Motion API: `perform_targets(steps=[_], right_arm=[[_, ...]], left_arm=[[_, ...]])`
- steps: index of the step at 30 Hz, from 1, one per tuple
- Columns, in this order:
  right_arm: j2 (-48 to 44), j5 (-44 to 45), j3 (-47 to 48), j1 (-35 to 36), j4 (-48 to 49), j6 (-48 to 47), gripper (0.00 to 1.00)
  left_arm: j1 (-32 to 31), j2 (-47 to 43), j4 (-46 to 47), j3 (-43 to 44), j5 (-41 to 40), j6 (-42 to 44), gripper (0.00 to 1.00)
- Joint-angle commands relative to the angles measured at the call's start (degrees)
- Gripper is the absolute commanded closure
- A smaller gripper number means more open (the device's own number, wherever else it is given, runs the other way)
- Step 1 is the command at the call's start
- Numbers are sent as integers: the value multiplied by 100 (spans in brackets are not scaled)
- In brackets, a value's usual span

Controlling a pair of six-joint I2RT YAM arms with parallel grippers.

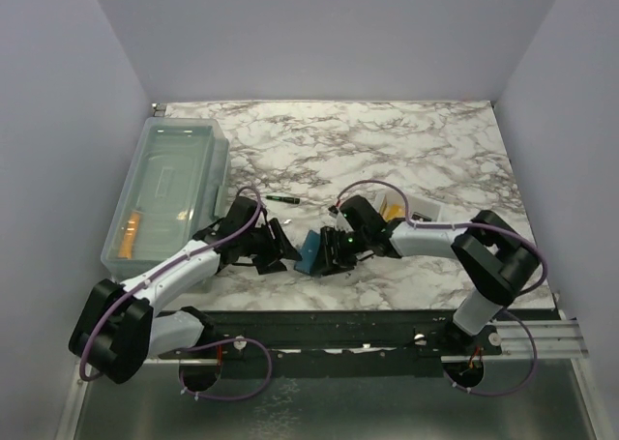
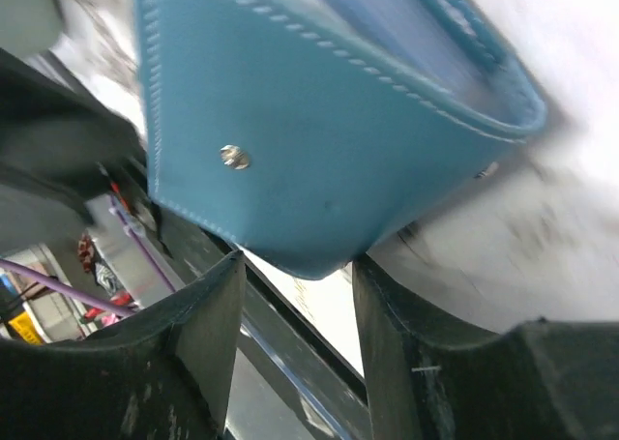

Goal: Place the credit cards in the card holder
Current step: Close the card holder at the center of the board.

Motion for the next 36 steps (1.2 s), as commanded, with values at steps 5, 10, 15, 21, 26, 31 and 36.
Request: perform_targets(steps=[5,10,15,21,26,31,36], right_arm=[[-310,-207,905,-219,-486,-347,37],[71,-587,1517,-1220,-1650,-1635,34],[1112,-877,2621,-1326,-1945,-2252,34],[1701,-1722,2398,-1322,-959,-2030,45],[1156,-2026,1230,-1124,185,-1276,56],[720,-2029,288,-422,1275,-290,63],[165,-1743,-789,-41,2278,1043,56]], left_arm=[[-12,-327,-146,-144,711,-1026,45],[-12,90,5,-125,1033,-894,46],[-20,589,609,-82,682,-914,49],[-30,1179,668,121,-449,-535,56],[-43,1832,668,452,-1015,25,62],[-44,2319,498,1030,-1419,533,62],[-48,2673,277,1679,-1257,1300,59]])
